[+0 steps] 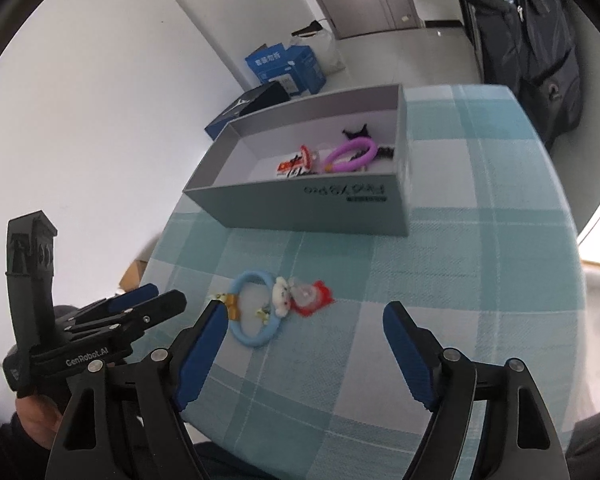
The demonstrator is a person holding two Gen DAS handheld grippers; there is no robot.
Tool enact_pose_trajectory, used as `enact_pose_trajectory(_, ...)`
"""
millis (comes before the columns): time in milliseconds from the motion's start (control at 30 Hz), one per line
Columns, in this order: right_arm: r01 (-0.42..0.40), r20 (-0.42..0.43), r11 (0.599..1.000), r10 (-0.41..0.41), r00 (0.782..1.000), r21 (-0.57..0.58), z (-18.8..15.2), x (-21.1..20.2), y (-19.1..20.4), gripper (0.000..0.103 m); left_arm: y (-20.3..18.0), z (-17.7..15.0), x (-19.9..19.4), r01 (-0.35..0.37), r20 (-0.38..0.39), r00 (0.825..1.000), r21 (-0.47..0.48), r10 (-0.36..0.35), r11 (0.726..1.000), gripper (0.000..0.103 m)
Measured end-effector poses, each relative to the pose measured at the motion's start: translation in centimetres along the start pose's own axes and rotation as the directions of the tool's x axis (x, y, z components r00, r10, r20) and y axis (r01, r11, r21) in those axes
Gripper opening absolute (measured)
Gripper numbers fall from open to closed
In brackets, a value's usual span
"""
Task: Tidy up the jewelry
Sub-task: 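Grip the red-white figure charm with the right tool while the left tool grips a white charm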
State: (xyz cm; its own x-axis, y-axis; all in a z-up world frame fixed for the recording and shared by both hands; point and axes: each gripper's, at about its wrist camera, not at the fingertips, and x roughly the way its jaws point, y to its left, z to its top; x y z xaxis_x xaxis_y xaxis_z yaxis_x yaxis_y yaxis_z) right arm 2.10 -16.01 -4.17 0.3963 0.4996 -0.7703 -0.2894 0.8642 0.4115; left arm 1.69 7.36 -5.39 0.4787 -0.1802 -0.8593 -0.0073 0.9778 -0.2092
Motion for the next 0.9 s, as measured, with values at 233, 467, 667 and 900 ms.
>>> enact_pose_trajectory(233, -0.002, -0.025, 1.000, 0.002, 1.000, -0.013, 0.0, 1.5, 0.5, 0.053, 0.2, -0.4, 0.5, 0.010, -0.024, 1.000, 0.007, -0.010, 1.000, 0.072)
enact_pose_trajectory(467, 0.012, -0.027, 1.000, -0.012, 1.000, 0.000, 0.4, 2.2, 0.3, 0.036, 0.4, -0.7, 0.4, 0.007, -0.028, 1.000, 0.010, -0.007, 1.000, 0.072)
enact_pose_trajectory(667, 0.026, -0.043, 1.000, -0.026, 0.999, 0.003, 0.8, 2.9, 0.1, 0.017, 1.1, -0.8, 0.5, 0.004, -0.031, 1.000, -0.004, -0.004, 1.000, 0.072)
enact_pose_trajectory(900, 0.064, -0.039, 0.998, -0.065, 0.997, -0.030, 0.8, 2.9, 0.6, 0.011, 1.4, -0.9, 0.6, 0.020, -0.037, 0.999, -0.005, -0.020, 1.000, 0.072)
